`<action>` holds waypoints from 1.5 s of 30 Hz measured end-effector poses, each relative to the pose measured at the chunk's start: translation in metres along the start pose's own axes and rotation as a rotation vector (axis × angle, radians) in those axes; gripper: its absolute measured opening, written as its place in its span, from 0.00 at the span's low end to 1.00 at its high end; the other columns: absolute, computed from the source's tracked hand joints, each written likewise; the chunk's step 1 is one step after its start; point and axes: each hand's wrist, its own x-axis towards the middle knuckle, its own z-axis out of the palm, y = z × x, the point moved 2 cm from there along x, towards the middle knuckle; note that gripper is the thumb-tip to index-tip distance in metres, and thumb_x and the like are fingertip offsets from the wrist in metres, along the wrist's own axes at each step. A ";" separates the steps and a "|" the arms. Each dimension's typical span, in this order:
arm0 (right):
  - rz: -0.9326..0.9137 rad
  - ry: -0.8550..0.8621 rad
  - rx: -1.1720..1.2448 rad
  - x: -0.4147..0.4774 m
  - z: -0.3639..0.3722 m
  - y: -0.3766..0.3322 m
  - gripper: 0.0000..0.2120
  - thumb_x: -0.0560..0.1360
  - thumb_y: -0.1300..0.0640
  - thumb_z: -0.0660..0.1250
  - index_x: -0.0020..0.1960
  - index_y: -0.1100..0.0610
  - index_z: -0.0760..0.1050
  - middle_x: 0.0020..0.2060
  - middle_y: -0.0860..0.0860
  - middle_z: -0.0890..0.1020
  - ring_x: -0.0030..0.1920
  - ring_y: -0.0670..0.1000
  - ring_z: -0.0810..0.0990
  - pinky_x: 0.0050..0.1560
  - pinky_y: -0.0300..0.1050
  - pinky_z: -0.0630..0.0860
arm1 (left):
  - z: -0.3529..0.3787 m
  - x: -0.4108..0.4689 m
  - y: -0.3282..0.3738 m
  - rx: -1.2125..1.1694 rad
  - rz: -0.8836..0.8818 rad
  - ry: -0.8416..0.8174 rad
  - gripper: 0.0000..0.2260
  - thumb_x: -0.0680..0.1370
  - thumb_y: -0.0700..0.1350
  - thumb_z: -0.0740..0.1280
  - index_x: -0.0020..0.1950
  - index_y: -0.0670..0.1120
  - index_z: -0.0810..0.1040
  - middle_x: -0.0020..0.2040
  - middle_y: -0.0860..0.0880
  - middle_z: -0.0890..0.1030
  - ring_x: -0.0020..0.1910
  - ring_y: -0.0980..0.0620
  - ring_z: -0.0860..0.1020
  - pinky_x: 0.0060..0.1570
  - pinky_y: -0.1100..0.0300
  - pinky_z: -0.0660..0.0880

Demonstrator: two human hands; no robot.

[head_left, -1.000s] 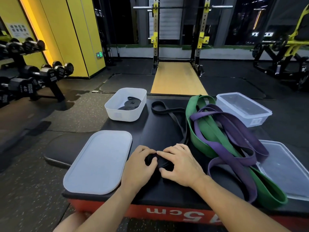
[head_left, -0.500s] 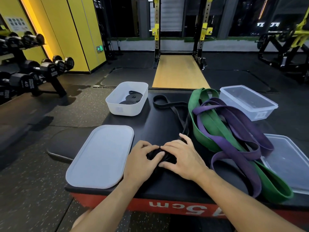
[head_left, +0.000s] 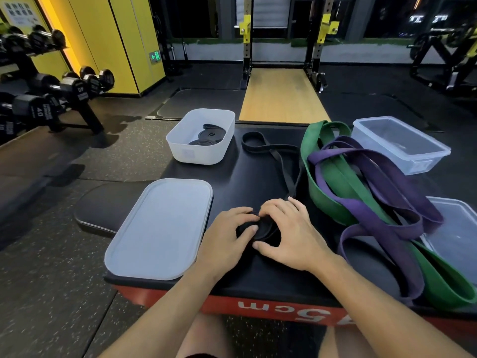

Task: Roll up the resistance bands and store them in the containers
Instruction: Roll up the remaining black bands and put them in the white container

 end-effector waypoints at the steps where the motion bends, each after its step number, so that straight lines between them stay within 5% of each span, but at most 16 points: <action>1: -0.005 -0.037 0.022 0.000 -0.001 0.000 0.27 0.70 0.38 0.67 0.67 0.45 0.71 0.62 0.37 0.74 0.67 0.40 0.71 0.81 0.52 0.49 | 0.000 0.000 0.000 -0.002 0.003 0.006 0.11 0.82 0.51 0.69 0.64 0.59 0.83 0.68 0.65 0.77 0.68 0.65 0.70 0.68 0.66 0.65; 7: 0.011 -0.121 0.106 0.000 -0.002 0.002 0.37 0.69 0.44 0.65 0.78 0.45 0.65 0.67 0.37 0.74 0.72 0.36 0.66 0.82 0.48 0.43 | 0.000 -0.001 -0.002 -0.079 0.013 0.032 0.10 0.80 0.50 0.70 0.61 0.60 0.82 0.65 0.67 0.78 0.67 0.65 0.73 0.69 0.59 0.71; 16: 0.055 -0.068 -0.061 0.005 0.002 0.001 0.37 0.66 0.27 0.67 0.69 0.46 0.74 0.53 0.38 0.70 0.62 0.41 0.69 0.81 0.51 0.42 | 0.002 0.000 -0.001 -0.012 -0.050 0.118 0.11 0.81 0.55 0.68 0.62 0.57 0.81 0.56 0.63 0.74 0.57 0.65 0.76 0.60 0.58 0.76; 20: 0.116 -0.045 -0.044 0.007 0.001 0.002 0.39 0.62 0.18 0.64 0.61 0.45 0.75 0.53 0.39 0.70 0.63 0.41 0.68 0.81 0.49 0.43 | 0.001 -0.001 0.001 -0.037 -0.045 0.091 0.11 0.79 0.56 0.70 0.61 0.58 0.83 0.57 0.65 0.75 0.58 0.67 0.75 0.59 0.66 0.73; 24: 0.105 -0.114 -0.033 0.007 0.001 0.001 0.42 0.63 0.17 0.62 0.66 0.45 0.72 0.58 0.37 0.71 0.66 0.40 0.68 0.81 0.52 0.45 | 0.001 0.000 0.001 -0.022 -0.043 0.068 0.10 0.80 0.56 0.70 0.60 0.60 0.83 0.57 0.65 0.74 0.58 0.67 0.74 0.56 0.68 0.72; 27: 0.079 -0.132 0.043 0.004 -0.002 0.001 0.43 0.67 0.22 0.65 0.75 0.44 0.65 0.62 0.37 0.71 0.69 0.38 0.67 0.81 0.53 0.46 | 0.001 0.000 0.002 -0.037 -0.048 0.074 0.10 0.80 0.56 0.70 0.61 0.59 0.84 0.56 0.65 0.74 0.58 0.67 0.75 0.56 0.66 0.73; 29: 0.052 -0.096 0.155 0.002 -0.007 0.004 0.35 0.70 0.32 0.69 0.72 0.44 0.67 0.62 0.36 0.72 0.67 0.34 0.66 0.81 0.53 0.50 | 0.000 0.000 0.003 -0.043 -0.046 0.080 0.11 0.80 0.55 0.70 0.61 0.58 0.84 0.56 0.64 0.74 0.58 0.66 0.75 0.56 0.66 0.74; 32: 0.023 0.115 0.199 0.001 -0.016 0.005 0.15 0.68 0.50 0.66 0.54 0.50 0.73 0.53 0.42 0.73 0.56 0.43 0.73 0.65 0.54 0.70 | -0.001 0.001 0.004 -0.018 -0.029 0.094 0.11 0.80 0.54 0.70 0.62 0.57 0.85 0.55 0.63 0.75 0.57 0.65 0.75 0.55 0.69 0.73; 34: -0.003 0.241 0.143 -0.004 -0.020 0.006 0.05 0.66 0.55 0.66 0.41 0.53 0.71 0.43 0.45 0.72 0.44 0.49 0.72 0.47 0.50 0.73 | 0.000 0.001 0.004 -0.006 -0.019 0.103 0.11 0.80 0.53 0.70 0.62 0.56 0.85 0.54 0.63 0.75 0.57 0.65 0.75 0.54 0.71 0.72; 36: -0.046 0.182 0.061 -0.009 -0.018 0.005 0.04 0.67 0.55 0.66 0.36 0.54 0.72 0.39 0.44 0.72 0.40 0.49 0.71 0.41 0.51 0.73 | 0.000 0.000 0.003 -0.002 -0.011 0.109 0.11 0.80 0.53 0.70 0.62 0.56 0.85 0.54 0.62 0.75 0.57 0.65 0.75 0.54 0.71 0.72; 42: -0.034 0.086 -0.049 -0.022 -0.014 0.004 0.06 0.70 0.59 0.71 0.43 0.52 0.74 0.46 0.42 0.75 0.45 0.48 0.75 0.41 0.49 0.76 | 0.002 0.001 0.003 -0.021 -0.012 0.109 0.10 0.80 0.52 0.71 0.61 0.56 0.86 0.54 0.63 0.76 0.57 0.64 0.76 0.55 0.68 0.73; 45: -0.054 0.098 -0.041 -0.024 -0.016 0.006 0.09 0.70 0.62 0.74 0.44 0.53 0.75 0.54 0.42 0.78 0.56 0.46 0.77 0.47 0.47 0.79 | 0.002 0.002 0.003 -0.006 -0.014 0.102 0.11 0.80 0.53 0.70 0.61 0.56 0.86 0.54 0.63 0.75 0.57 0.65 0.75 0.55 0.70 0.72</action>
